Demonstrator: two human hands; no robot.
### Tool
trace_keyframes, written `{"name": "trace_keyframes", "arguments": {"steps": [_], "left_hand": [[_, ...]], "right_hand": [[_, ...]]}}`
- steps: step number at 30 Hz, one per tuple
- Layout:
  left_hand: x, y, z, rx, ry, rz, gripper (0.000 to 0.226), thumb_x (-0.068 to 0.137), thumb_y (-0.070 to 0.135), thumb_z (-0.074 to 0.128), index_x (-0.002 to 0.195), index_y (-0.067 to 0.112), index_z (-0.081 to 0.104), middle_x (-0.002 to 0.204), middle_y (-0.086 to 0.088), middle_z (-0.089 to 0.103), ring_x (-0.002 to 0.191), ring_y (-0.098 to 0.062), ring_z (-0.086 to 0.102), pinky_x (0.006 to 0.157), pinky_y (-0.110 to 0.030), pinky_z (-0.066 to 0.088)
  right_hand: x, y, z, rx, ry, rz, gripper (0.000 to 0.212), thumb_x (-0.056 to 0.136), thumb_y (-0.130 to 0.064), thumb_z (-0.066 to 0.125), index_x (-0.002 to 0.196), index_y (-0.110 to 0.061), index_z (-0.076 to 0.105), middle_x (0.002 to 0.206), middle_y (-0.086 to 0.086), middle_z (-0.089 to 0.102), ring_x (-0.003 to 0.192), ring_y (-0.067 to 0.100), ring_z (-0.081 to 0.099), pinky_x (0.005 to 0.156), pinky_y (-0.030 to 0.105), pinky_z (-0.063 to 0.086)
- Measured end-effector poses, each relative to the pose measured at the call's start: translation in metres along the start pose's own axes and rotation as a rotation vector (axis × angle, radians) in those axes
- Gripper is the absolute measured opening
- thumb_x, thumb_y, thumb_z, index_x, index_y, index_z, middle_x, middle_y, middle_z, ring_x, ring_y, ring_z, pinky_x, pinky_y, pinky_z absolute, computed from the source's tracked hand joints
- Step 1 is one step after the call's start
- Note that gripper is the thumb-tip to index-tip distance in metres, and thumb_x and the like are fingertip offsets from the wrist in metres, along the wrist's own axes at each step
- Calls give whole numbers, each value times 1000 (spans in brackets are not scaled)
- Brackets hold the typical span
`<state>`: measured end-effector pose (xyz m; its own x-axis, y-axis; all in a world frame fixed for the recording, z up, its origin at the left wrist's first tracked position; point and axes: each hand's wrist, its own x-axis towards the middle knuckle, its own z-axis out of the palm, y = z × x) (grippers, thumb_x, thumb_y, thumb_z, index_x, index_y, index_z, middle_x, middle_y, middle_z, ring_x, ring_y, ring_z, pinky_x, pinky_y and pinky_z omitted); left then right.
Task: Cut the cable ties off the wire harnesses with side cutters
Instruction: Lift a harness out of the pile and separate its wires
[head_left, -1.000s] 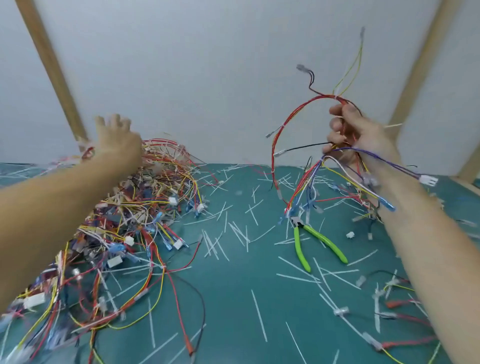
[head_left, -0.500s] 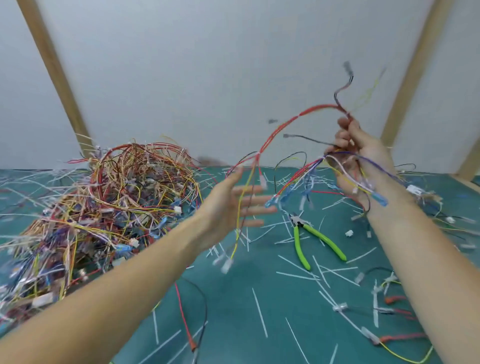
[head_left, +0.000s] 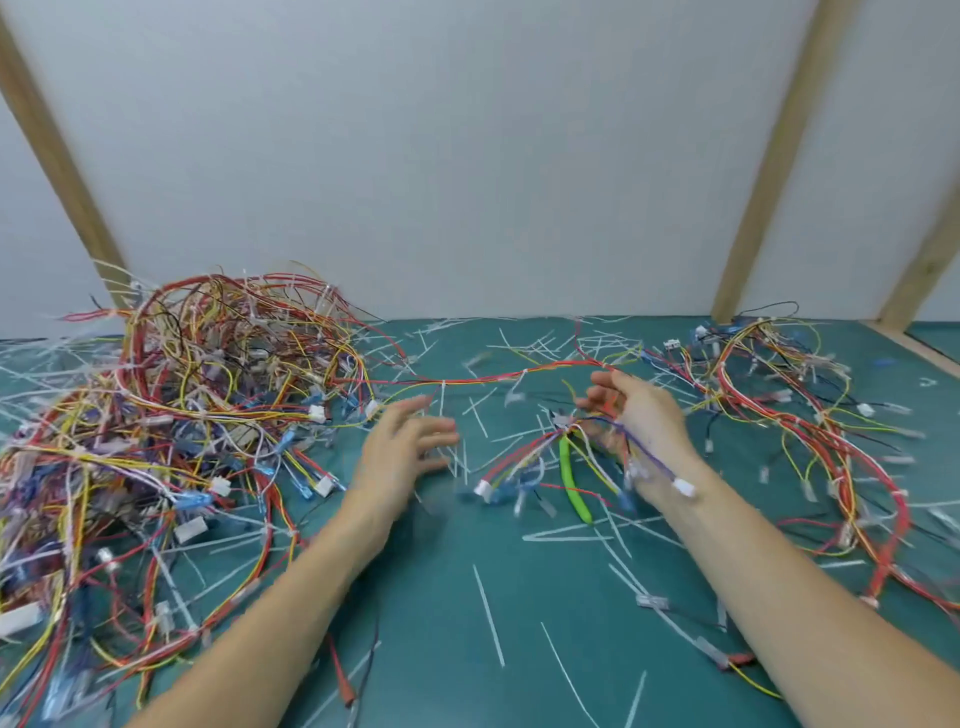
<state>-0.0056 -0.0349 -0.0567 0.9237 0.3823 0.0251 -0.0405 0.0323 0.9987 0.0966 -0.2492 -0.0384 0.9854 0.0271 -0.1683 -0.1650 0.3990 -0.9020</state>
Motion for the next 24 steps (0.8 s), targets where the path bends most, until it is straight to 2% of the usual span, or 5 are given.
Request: {"name": "trace_keyframes", "arguments": {"steps": [5,9,13,16,24], "left_hand": [[-21,-16,6,1123,-322,597,59,82,83,44,113,36,63,95,18,61,93,-3,54,83,-29,40],[-17,-17,-1,918,-236,579,22,92,47,67,108,32,69,83,15,63,77,-4,54,71,-28,41],[-17,-18,-7,696,-116,540,4,95,27,67,95,24,69,80,8,60,75,-8,55,70,-25,41],[-16,-11,-7,444,-96,448,4,96,21,66,96,23,69,73,8,63,62,-13,58,60,-20,43],[-11,-11,-10,99,-51,265,12,97,13,64,98,18,75,61,2,56,49,-7,48,45,-16,38]], "right_hand": [[-13,5,-4,-409,40,-237,25,99,-13,49,88,-12,71,60,1,55,37,15,52,34,25,41],[-20,9,-2,-428,10,-270,18,104,-17,48,93,-11,62,73,5,60,49,19,67,44,31,51],[-33,8,-10,-1094,207,-777,36,95,-20,61,131,-19,53,115,-4,64,109,20,61,94,41,49],[-49,5,3,-1115,-66,-1193,53,87,-15,62,139,-11,53,132,2,60,124,21,53,117,39,33],[-52,28,9,-1354,-382,-858,24,101,-39,57,119,-27,67,118,-14,69,113,10,60,90,31,45]]}}
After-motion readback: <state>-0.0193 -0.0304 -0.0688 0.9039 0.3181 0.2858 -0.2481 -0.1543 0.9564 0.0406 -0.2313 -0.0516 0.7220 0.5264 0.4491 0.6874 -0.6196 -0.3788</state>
